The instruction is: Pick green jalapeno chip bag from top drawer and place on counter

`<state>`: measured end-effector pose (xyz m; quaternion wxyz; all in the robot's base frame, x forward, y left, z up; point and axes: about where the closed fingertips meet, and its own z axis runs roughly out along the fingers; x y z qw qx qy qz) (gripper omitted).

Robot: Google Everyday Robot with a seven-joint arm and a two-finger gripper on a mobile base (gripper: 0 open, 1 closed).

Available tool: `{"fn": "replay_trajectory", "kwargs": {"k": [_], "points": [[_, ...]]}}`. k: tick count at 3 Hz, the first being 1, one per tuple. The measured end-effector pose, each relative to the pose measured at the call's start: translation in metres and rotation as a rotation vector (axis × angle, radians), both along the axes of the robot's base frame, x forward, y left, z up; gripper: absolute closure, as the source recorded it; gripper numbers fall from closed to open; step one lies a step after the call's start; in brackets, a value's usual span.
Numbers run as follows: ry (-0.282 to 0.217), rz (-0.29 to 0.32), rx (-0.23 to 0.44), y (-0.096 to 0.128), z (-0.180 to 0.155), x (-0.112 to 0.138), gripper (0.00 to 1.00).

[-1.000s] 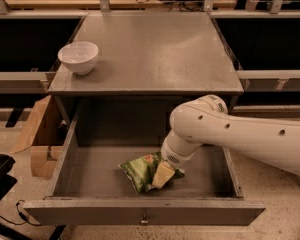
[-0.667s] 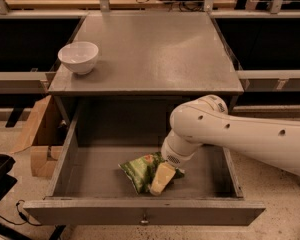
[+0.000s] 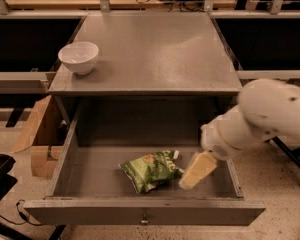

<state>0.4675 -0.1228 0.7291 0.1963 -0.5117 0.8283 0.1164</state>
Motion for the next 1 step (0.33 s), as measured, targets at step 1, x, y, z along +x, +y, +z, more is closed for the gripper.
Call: {"fn": "replay_trajectory", "kwargs": {"k": [1], "points": [[-0.068,-0.034,0.02,-0.0791,0.0844,-0.0322,0.0]]}}
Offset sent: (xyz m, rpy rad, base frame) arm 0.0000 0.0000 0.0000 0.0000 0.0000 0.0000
